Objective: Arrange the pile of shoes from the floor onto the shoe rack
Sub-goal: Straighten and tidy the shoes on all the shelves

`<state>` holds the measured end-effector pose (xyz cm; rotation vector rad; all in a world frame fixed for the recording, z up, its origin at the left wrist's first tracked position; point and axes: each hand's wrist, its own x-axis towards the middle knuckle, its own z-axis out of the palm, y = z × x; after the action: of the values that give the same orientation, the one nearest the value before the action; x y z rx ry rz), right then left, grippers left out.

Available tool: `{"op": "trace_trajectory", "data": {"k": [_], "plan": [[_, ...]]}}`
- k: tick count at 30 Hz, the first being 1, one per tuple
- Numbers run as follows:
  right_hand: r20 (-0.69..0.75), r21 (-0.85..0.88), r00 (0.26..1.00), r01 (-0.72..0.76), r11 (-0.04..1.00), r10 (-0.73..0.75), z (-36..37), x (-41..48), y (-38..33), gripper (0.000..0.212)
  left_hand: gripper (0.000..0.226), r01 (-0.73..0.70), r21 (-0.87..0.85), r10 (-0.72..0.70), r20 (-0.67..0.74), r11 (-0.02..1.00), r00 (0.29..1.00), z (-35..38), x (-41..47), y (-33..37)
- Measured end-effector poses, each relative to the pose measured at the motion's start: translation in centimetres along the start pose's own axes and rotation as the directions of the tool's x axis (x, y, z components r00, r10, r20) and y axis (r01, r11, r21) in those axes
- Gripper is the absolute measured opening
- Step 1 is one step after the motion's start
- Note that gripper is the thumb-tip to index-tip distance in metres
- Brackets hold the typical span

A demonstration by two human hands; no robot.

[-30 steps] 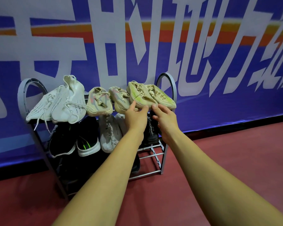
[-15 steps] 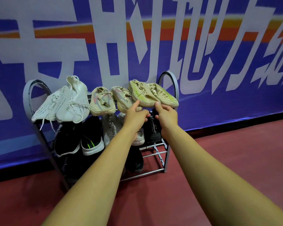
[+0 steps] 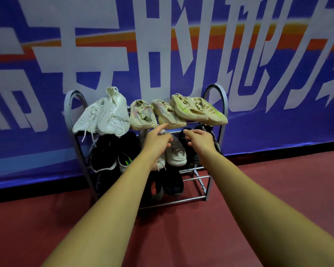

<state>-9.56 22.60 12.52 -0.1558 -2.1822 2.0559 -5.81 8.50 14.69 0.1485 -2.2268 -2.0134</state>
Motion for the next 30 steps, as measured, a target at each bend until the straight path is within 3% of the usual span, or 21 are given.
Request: {"op": "trace_trajectory", "data": {"k": [7,14,20,24,27,30], "plan": [[0.112,-0.06,0.994,-0.001,0.998,0.007,5.4,-1.2,0.7,0.015,0.045,0.099,0.068,-0.092,-0.103,0.993,0.99,-5.3,-0.3,-3.0],[0.192,-0.14,0.981,0.0,0.99,0.027,9.3,-2.1,2.2,0.033,0.045,0.182,0.132,-0.154,-0.201,0.974,0.967,-9.8,-0.1,-5.1],[0.265,-0.191,0.951,-0.113,0.975,0.162,13.0,-1.6,5.8,0.05,0.046,0.251,0.235,-0.195,-0.237,0.939,0.952,-11.7,-0.3,-7.6],[0.243,-0.338,0.941,-0.145,0.93,0.235,14.0,-3.3,6.7,0.042,0.05,0.306,0.274,-0.245,-0.237,0.912,0.94,-12.4,-0.2,-9.0],[0.212,-0.356,0.942,-0.174,0.918,0.261,15.0,-3.8,7.5,0.045,0.036,0.339,0.261,-0.287,-0.218,0.904,0.933,-12.7,0.0,-9.8],[0.232,-0.325,0.938,-0.177,0.929,0.26,16.7,-3.5,8.5,0.069,0.017,0.366,0.245,-0.321,-0.207,0.898,0.924,-13.1,0.3,-10.2]]}}
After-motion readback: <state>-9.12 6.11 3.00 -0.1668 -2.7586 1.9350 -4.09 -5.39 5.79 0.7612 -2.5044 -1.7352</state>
